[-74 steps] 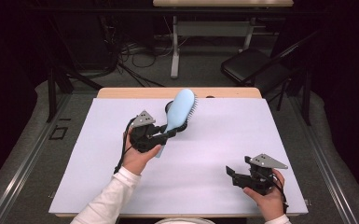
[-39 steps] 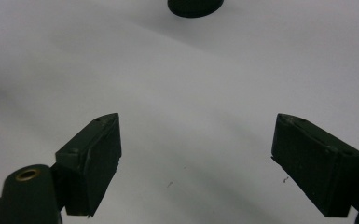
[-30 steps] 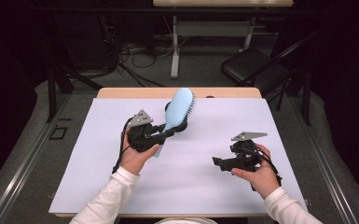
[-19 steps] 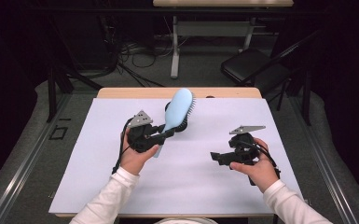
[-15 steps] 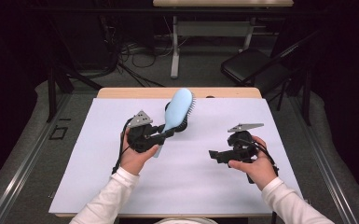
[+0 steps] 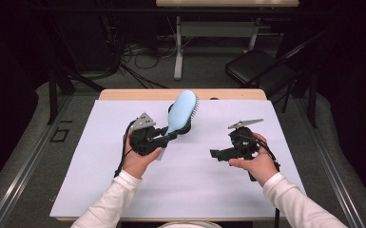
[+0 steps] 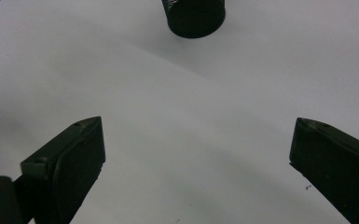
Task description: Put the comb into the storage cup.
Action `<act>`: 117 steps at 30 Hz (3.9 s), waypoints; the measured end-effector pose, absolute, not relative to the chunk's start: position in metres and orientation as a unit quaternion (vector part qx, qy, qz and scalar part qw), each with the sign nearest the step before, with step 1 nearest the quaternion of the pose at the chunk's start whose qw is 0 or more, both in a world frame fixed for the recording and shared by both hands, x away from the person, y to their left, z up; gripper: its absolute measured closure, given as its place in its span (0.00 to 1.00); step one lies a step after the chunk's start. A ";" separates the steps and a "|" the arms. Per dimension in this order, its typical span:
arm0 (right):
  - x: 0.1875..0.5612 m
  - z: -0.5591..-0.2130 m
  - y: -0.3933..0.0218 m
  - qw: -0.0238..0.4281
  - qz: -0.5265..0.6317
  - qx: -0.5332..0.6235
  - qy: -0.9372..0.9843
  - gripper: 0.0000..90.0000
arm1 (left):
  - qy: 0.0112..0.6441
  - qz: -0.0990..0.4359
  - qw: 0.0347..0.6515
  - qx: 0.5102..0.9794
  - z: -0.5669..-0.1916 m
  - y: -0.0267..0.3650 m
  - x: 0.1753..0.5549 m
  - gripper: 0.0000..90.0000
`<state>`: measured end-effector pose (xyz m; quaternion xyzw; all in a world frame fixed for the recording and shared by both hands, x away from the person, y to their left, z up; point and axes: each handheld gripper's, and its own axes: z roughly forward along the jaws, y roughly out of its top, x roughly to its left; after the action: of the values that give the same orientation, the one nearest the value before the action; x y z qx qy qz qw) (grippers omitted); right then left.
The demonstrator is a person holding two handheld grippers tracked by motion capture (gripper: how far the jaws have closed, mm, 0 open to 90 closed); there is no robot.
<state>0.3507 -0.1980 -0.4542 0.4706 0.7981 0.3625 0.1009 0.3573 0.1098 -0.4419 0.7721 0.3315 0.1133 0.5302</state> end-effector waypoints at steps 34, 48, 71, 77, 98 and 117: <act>0.374 -0.409 -0.194 0.061 0.386 0.490 0.779 0.01 | 0.331 0.119 0.530 0.772 -0.446 0.107 0.357 0.78; 0.379 -0.396 -0.187 0.051 0.405 0.485 0.773 0.01 | 0.330 0.123 0.528 0.773 -0.450 0.105 0.357 0.77; 0.385 -0.378 -0.183 0.039 0.432 0.491 0.755 0.02 | 0.330 0.122 0.526 0.774 -0.452 0.104 0.356 0.77; 0.386 -0.370 -0.179 0.044 0.438 0.490 0.752 0.02 | 0.330 0.124 0.528 0.773 -0.452 0.103 0.356 0.78; 0.391 -0.354 -0.159 0.028 0.462 0.483 0.743 0.03 | 0.329 0.127 0.527 0.773 -0.454 0.102 0.355 0.77; 0.405 -0.366 -0.151 0.014 0.468 0.496 0.731 0.07 | 0.321 0.126 0.530 0.775 -0.455 0.098 0.353 0.77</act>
<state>0.4051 -0.1510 -0.3658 0.4956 0.7314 0.4682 0.0144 0.3526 0.0978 -0.4550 0.7749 0.3212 0.1263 0.5296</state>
